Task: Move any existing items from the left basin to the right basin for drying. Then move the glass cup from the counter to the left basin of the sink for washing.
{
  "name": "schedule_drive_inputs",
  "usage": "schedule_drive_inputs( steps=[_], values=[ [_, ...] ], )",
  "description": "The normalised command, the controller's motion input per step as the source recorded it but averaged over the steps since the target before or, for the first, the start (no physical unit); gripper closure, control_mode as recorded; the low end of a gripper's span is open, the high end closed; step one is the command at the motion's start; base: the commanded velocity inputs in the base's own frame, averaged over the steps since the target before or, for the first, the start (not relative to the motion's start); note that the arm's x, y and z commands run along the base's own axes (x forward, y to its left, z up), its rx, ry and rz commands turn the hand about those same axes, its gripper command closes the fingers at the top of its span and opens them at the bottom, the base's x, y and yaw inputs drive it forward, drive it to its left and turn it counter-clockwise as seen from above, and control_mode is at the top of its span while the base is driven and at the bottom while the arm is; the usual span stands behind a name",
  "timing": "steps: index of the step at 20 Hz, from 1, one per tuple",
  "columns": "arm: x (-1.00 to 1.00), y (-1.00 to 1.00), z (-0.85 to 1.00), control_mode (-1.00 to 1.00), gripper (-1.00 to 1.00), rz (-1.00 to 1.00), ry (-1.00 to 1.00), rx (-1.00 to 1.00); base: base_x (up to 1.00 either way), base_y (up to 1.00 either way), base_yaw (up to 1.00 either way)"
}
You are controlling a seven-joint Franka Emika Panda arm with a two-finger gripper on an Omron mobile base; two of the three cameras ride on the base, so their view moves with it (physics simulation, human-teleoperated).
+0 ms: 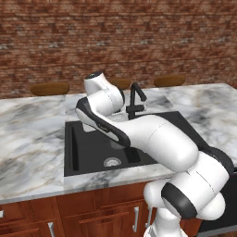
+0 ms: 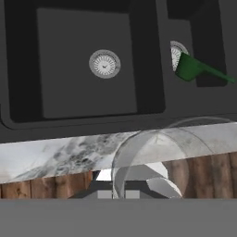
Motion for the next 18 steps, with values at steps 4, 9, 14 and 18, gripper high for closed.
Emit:
schedule_drive_inputs(
  steps=[4,9,14,18],
  values=[
    [0.12,0.06,-0.30,-1.00,1.00,0.05,0.02,0.00,0.00,0.00,0.00],
    [0.11,0.00,-0.29,-1.00,1.00,0.07,0.02,0.00,0.00,0.00,0.00],
    [0.13,0.00,-0.29,-1.00,1.00,0.08,0.02,0.00,0.00,0.00,0.00],
    [0.14,0.00,-0.31,-1.00,1.00,0.08,0.03,0.00,0.00,0.00,0.00]
  ],
)
